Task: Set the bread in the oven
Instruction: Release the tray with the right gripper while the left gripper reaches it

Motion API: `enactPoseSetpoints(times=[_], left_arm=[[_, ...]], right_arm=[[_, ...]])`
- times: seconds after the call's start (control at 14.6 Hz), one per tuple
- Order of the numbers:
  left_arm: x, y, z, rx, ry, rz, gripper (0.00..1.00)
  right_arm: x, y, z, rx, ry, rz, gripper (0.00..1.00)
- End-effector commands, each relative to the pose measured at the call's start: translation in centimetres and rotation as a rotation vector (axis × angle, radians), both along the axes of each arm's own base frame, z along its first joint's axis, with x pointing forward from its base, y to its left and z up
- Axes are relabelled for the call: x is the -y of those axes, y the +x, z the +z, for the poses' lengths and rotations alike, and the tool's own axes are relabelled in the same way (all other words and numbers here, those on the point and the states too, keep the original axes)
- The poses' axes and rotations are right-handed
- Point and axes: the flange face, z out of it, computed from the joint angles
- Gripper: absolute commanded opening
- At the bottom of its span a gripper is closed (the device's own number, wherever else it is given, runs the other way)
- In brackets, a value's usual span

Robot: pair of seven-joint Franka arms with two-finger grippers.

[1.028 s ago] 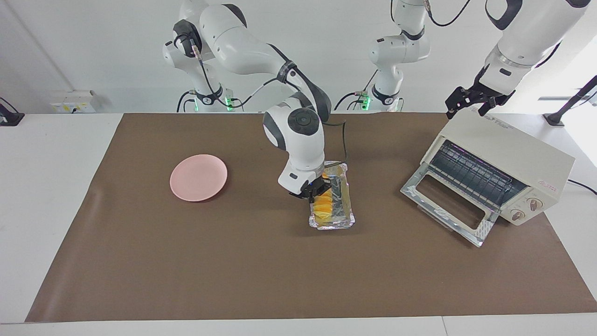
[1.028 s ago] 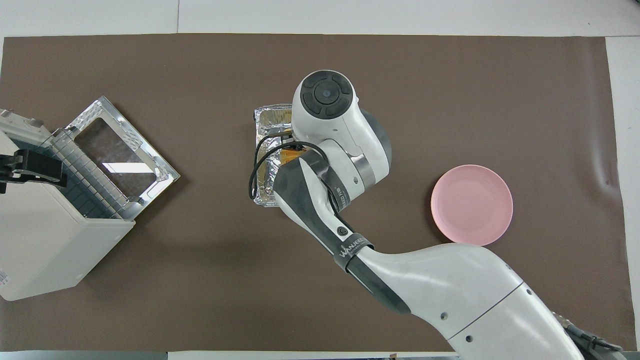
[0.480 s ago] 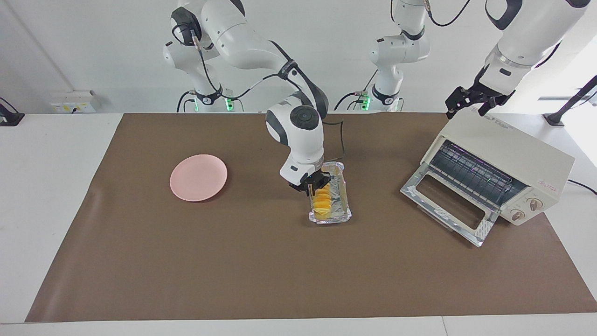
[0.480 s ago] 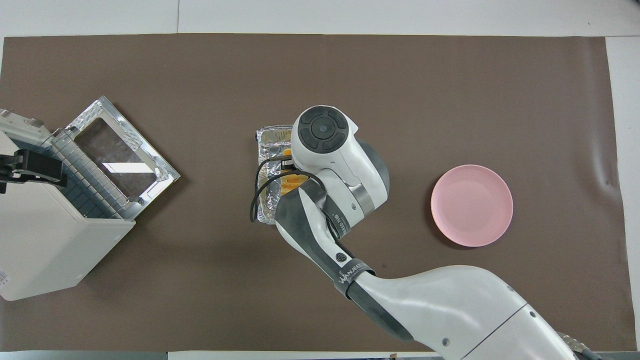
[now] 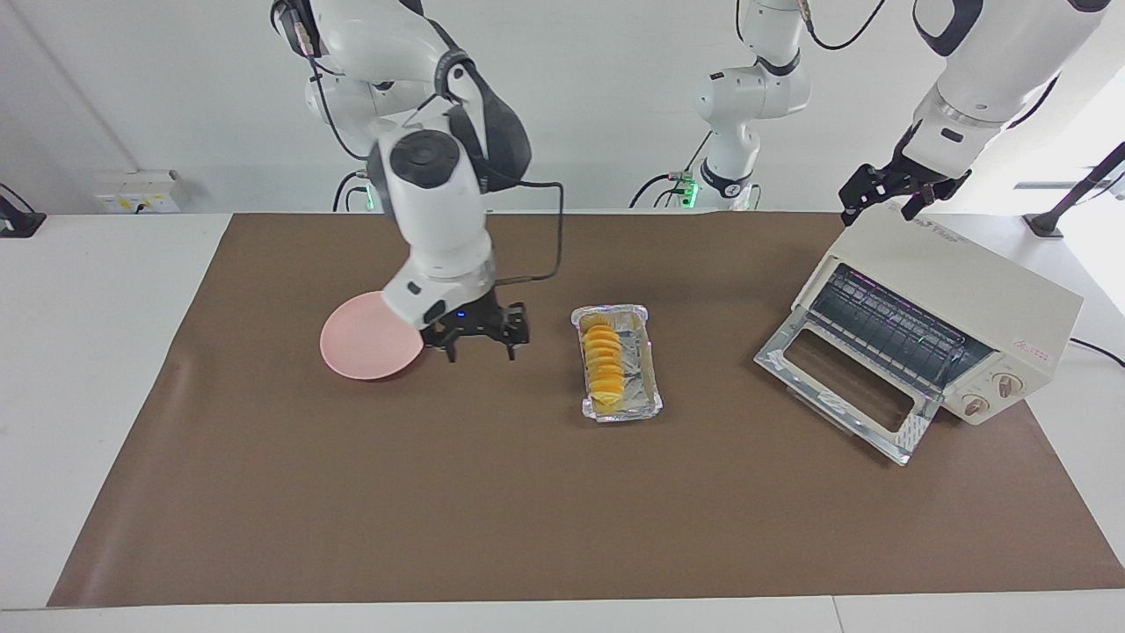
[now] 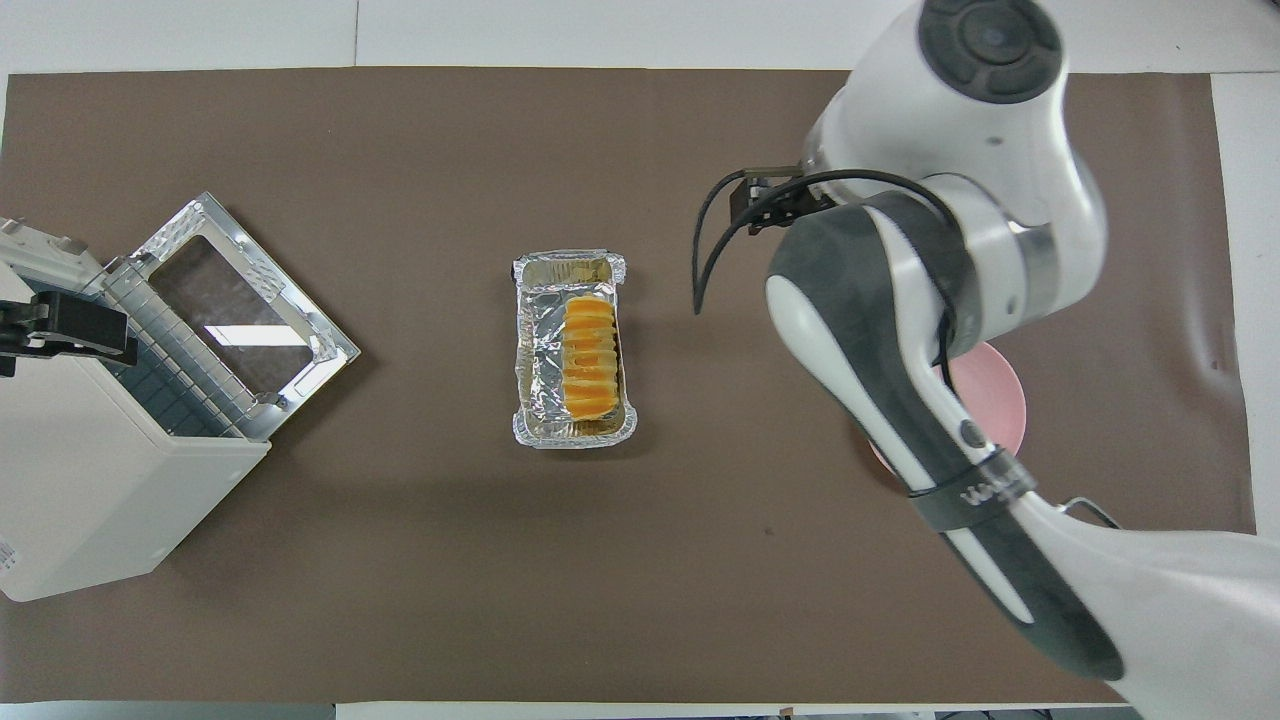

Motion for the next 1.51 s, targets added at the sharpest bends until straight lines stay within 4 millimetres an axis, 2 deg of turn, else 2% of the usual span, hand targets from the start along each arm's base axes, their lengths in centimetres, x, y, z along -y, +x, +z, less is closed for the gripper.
enactPoseSetpoints(times=[0.0, 0.21, 0.34, 0.48, 0.62, 0.69, 0.75, 0.82, 1.1, 1.17, 1.23, 1.3, 1.44], left_arm=[[4.6, -0.4, 0.2, 0.059, -0.017, -0.077, 1.0], [11.2, 0.0, 0.7, 0.172, -0.047, -0.037, 1.0], [15.8, 1.5, -0.5, 0.148, -0.089, -0.044, 1.0], [21.9, 3.4, -3.4, 0.117, -0.109, -0.016, 1.0], [28.6, 5.2, -8.2, 0.094, -0.112, 0.013, 1.0], [31.0, 6.3, -10.8, 0.129, -0.123, 0.031, 1.0], [33.7, 6.2, -13.2, 0.157, -0.122, 0.024, 1.0], [35.3, 5.8, -15.0, 0.165, -0.104, 0.014, 1.0], [39.1, 2.8, -22.1, 0.125, -0.025, 0.028, 1.0], [39.6, 2.0, -23.3, 0.126, -0.024, 0.04, 0.89], [39.3, 1.2, -25.2, 0.11, -0.01, 0.048, 0.7], [38.9, 0.6, -27.2, 0.106, -0.008, 0.044, 0.45], [38.8, 0.1, -29.1, 0.113, -0.018, 0.038, 0.42]], right_arm=[[7.3, 0.2, 1.6, -0.005, -0.013, 0.093, 1.0], [14.1, -2.1, 4.4, -0.083, -0.028, 0.178, 1.0], [17.7, -4.7, 6.6, -0.139, -0.025, 0.184, 1.0], [19.7, -7.7, 8.3, -0.152, -0.024, 0.178, 1.0], [20.2, -10.4, 9.4, -0.17, -0.023, 0.174, 1.0], [20.2, -11.0, 9.4, -0.174, -0.023, 0.17, 1.0], [20.2, -11.7, 9.5, -0.174, -0.024, 0.165, 1.0], [20.2, -11.9, 9.5, -0.176, -0.024, 0.159, 1.0], [21.5, -12.1, 9.8, -0.17, -0.044, 0.125, 1.0], [21.6, -12.0, 9.8, -0.168, -0.055, 0.126, 1.0], [21.5, -12.0, 9.9, -0.164, -0.06, 0.125, 1.0], [21.4, -11.9, 9.8, -0.163, -0.062, 0.124, 1.0], [21.4, -11.7, 9.9, -0.143, -0.071, 0.127, 1.0]])
